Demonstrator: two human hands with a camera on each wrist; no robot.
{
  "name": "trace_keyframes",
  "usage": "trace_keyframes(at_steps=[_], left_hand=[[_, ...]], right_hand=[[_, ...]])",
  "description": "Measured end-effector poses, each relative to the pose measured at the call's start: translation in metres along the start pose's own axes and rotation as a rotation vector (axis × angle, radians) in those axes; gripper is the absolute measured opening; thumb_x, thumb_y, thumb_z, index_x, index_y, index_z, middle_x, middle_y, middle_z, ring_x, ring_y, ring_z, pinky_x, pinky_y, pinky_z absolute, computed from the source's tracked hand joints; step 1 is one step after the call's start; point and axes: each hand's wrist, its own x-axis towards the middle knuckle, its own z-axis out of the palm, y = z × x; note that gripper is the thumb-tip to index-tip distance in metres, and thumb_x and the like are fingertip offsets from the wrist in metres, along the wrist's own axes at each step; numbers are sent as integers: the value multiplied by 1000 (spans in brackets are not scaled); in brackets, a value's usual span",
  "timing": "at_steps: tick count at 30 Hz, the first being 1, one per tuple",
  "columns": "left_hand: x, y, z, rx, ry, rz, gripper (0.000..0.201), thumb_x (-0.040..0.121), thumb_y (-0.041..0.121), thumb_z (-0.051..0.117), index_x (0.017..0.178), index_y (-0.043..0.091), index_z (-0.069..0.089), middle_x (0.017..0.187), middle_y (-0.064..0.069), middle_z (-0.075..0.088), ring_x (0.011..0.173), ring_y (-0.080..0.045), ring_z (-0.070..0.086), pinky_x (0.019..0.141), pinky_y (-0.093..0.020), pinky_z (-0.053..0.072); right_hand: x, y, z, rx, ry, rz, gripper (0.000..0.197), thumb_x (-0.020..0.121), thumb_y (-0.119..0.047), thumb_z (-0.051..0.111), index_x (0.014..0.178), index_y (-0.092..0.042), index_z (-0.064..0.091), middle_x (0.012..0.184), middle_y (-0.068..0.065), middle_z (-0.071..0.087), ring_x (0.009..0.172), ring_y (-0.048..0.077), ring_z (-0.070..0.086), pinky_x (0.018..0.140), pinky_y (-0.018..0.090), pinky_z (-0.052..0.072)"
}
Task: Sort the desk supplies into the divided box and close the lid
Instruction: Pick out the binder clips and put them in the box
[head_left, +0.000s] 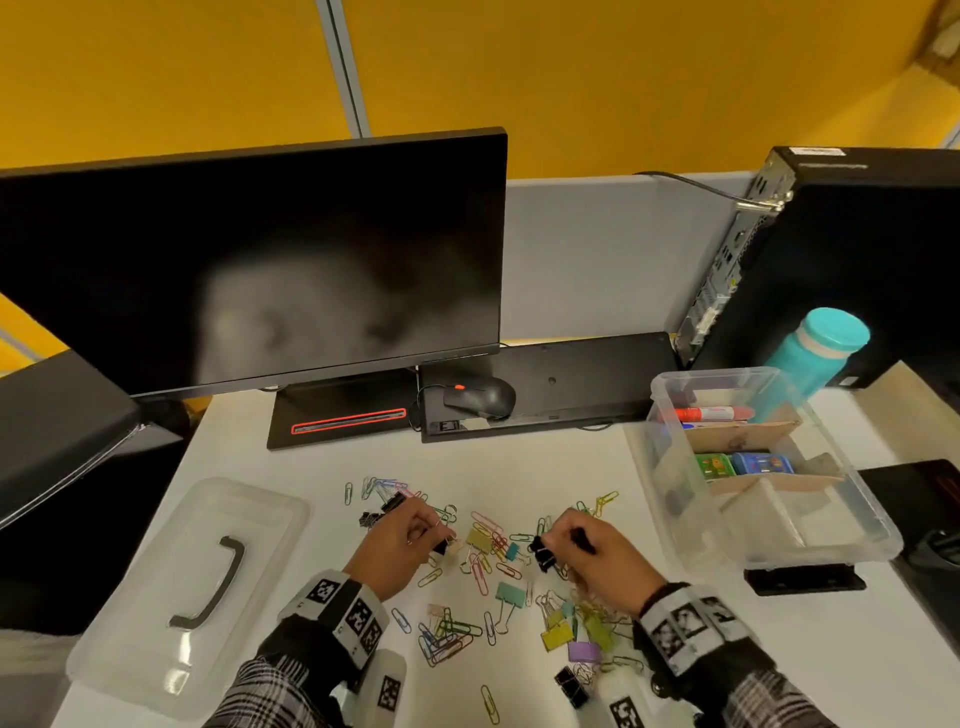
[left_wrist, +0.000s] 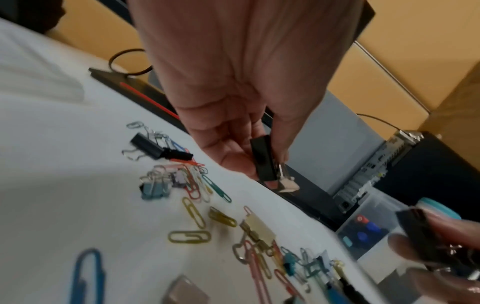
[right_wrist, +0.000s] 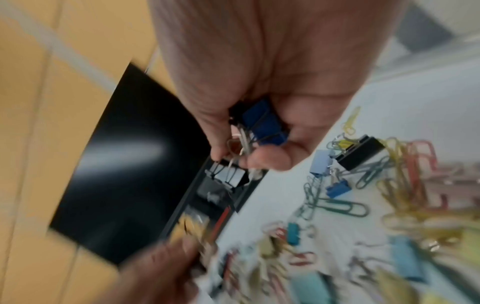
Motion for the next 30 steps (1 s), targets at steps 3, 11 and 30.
trace_keyframes(at_steps=[3,11,30], left_hand=[[-2,6,5,-223,-39,-49,7,93,16,56,96,10,56,92,-2,73,87,-17,68,72,-26,56],[-7,20,11,-878,-66,-283,17,95,3,47,103,5,62,83,-8,65,83,-28,68,68,-31,58],[-2,14,30,59,51,-175,29,95,38,49,112,17,56,83,3,63,64,-8,56,62,-23,46]], right_hand=[[-10,-4,-15,636,-38,149,17,86,-21,62,80,-10,52,86,14,53,58,15,47,48,22,43],[-15,3,-12,810,10,216,14,94,-11,49,80,-12,47,90,12,69,50,13,46,35,18,27],[11,-19,47,-1279,-302,-216,31,93,-13,44,123,-13,38,77,8,56,62,24,48,55,30,41]])
